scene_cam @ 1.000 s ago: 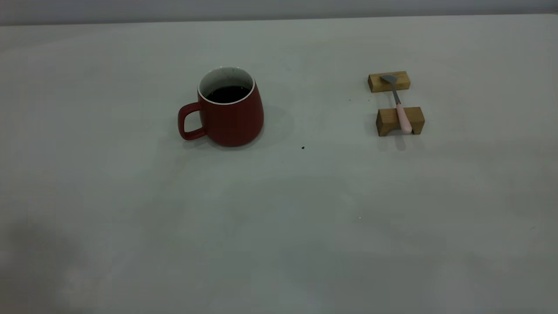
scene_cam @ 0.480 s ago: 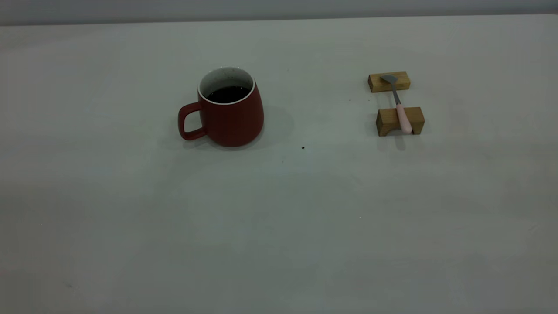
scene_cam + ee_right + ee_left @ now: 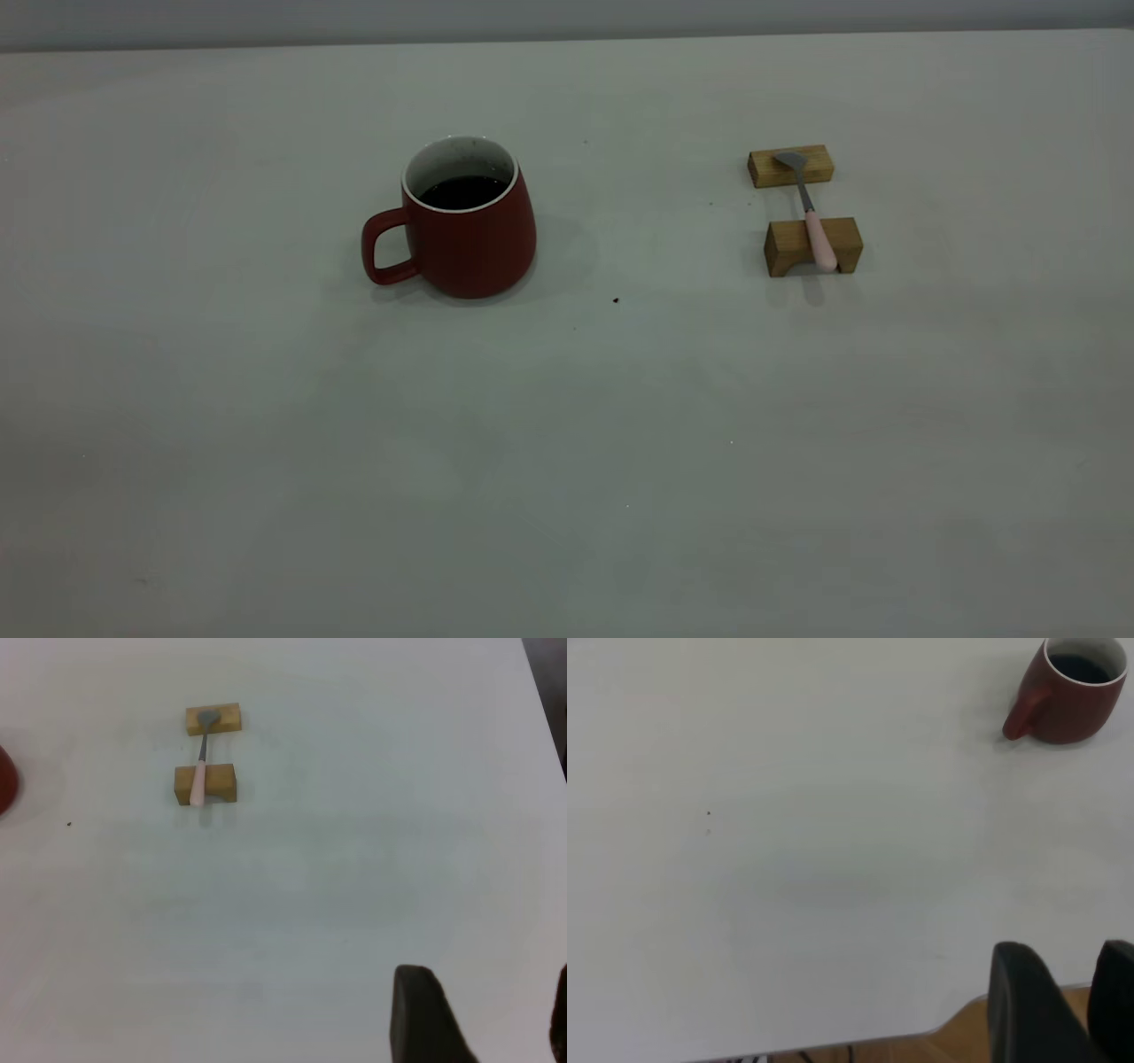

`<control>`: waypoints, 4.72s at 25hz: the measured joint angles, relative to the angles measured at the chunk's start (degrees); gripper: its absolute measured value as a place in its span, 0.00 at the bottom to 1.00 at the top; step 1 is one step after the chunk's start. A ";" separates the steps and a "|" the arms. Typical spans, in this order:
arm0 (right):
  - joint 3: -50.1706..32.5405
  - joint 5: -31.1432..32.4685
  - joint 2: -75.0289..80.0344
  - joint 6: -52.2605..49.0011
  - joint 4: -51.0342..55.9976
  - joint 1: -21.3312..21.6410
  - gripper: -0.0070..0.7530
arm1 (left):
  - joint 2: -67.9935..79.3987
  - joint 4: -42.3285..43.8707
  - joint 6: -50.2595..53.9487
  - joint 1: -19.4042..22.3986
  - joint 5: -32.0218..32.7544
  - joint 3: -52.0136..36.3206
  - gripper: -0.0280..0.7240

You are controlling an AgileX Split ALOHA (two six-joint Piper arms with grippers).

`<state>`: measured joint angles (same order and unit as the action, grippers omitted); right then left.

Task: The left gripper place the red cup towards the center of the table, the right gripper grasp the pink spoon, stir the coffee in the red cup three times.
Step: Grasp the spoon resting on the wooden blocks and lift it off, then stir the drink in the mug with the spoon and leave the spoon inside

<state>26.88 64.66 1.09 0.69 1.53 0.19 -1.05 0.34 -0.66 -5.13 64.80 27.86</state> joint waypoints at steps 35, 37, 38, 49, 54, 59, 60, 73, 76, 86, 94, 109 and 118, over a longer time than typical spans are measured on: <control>14.90 -23.22 57.89 2.53 4.64 0.00 0.83 | -0.01 -0.34 0.00 0.00 0.00 0.00 0.37; 16.41 -25.61 66.22 5.84 7.81 0.00 0.83 | -0.01 -0.34 0.00 0.00 0.00 0.00 0.37; 17.32 -26.80 70.67 7.45 9.19 -0.30 0.83 | -0.01 -0.34 0.00 0.00 0.00 0.00 0.37; 36.00 -32.64 110.61 10.21 11.95 -11.97 0.83 | -0.01 -0.34 0.00 0.00 0.00 0.00 0.37; 45.43 -31.26 121.15 9.91 12.01 -14.67 0.83 | -0.01 -0.34 0.00 0.00 0.00 0.00 0.37; 51.64 -30.64 127.09 9.70 12.01 -16.21 0.83 | -0.01 -0.34 0.00 0.00 0.00 0.00 0.37; 52.77 -30.28 128.15 9.65 12.01 -16.25 0.83 | -0.01 -0.34 0.00 0.00 0.00 0.00 0.37; 57.73 -28.64 134.97 3.40 5.57 -16.28 0.83 | -0.01 -0.34 0.00 0.00 0.00 0.00 0.37; 57.73 -28.82 135.47 2.72 4.85 -16.28 0.83 | -0.01 -0.34 0.00 0.00 0.00 0.00 0.37; 58.00 -29.59 137.06 2.31 4.45 -16.28 0.77 | -0.06 -0.34 0.00 0.00 0.00 0.00 0.37; 58.30 -29.88 137.42 -0.69 0.45 -16.28 0.31 | -0.06 -0.34 0.00 0.00 0.00 0.00 0.37; 57.89 -19.77 123.48 -9.17 11.37 -16.28 0.20 | -0.06 -0.34 0.00 0.00 0.00 0.00 0.37; 57.81 -17.72 120.88 -16.52 68.65 -20.57 0.20 | -0.06 -0.34 0.00 0.00 0.00 0.00 0.37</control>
<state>84.69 46.94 121.98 -15.83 70.18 -20.38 -1.11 0.00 -0.66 -5.13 64.80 27.86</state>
